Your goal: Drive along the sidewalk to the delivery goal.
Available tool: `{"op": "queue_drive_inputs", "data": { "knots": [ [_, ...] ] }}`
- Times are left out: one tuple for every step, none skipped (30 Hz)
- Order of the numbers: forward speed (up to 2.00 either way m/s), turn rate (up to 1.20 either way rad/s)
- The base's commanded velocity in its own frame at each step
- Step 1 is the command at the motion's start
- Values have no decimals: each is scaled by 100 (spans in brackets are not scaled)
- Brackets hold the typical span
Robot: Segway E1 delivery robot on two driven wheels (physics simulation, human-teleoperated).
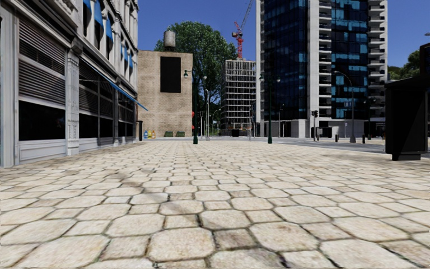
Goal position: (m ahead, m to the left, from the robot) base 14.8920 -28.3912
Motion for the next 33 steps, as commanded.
{"op": "queue_drive_inputs", "data": {
  "knots": [
    [200, 0],
    [200, -5],
    [200, -7],
    [200, -7],
    [200, -13],
    [200, -20],
    [200, -22],
    [200, -23],
    [200, -23],
    [200, -23],
    [200, -23],
    [200, -23],
    [200, -23],
    [200, -23],
    [200, -23],
    [200, -23],
    [200, -23],
    [200, -25],
    [200, -25],
    [200, -26],
    [200, -26],
    [200, -26],
    [200, -26],
    [200, -26],
    [200, -26],
    [200, -26],
    [200, -26],
    [200, -26],
    [200, -26],
    [200, -26],
    [200, -26],
    [200, -26],
    [200, -27]
  ]
}}
